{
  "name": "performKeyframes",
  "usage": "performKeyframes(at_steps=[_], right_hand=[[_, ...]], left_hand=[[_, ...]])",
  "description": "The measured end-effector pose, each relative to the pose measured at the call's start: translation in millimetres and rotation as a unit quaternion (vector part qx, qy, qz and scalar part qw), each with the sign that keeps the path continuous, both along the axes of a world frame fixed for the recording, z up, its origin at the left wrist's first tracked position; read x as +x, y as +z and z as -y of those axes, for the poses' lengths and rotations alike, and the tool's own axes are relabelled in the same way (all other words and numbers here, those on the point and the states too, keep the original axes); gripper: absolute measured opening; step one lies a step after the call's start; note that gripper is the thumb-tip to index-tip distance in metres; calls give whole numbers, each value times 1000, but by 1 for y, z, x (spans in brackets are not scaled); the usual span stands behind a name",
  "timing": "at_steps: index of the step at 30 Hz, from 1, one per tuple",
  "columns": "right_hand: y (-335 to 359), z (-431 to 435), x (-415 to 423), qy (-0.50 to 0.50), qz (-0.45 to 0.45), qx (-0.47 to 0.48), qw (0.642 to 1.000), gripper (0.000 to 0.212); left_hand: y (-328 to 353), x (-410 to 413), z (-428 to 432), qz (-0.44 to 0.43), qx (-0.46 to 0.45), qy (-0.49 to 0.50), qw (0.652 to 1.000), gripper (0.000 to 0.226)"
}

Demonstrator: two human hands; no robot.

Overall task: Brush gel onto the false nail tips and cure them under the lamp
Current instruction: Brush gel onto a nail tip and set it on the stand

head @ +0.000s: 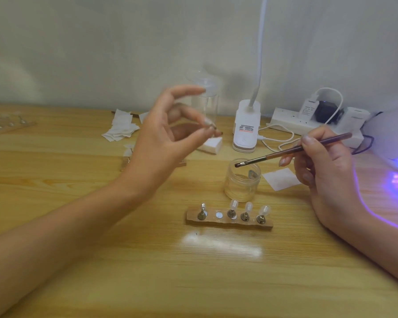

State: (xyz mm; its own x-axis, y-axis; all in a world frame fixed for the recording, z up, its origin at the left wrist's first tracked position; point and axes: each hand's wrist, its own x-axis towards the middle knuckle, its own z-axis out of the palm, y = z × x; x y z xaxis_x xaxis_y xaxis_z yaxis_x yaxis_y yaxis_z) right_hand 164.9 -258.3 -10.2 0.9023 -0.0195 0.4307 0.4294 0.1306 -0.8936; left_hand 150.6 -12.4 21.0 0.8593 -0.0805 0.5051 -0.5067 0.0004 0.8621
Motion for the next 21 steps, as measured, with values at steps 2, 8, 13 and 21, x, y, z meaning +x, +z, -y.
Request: performKeyframes(at_steps=[2, 8, 13, 21], right_hand=[[0, 0, 0, -1, -2, -4, 1000, 25], [1, 0, -1, -5, -2, 1, 1000, 23], [2, 0, -2, -11, -4, 0, 1000, 30], [2, -1, 0, -3, -7, 14, 1000, 24]], left_hand=[[20, -8, -4, 48, 15, -7, 999, 59], [29, -36, 0, 133, 150, -23, 980, 65], [-18, -54, 0, 103, 271, -3, 957, 71], [-35, -52, 1, 33, 265, -16, 964, 69]])
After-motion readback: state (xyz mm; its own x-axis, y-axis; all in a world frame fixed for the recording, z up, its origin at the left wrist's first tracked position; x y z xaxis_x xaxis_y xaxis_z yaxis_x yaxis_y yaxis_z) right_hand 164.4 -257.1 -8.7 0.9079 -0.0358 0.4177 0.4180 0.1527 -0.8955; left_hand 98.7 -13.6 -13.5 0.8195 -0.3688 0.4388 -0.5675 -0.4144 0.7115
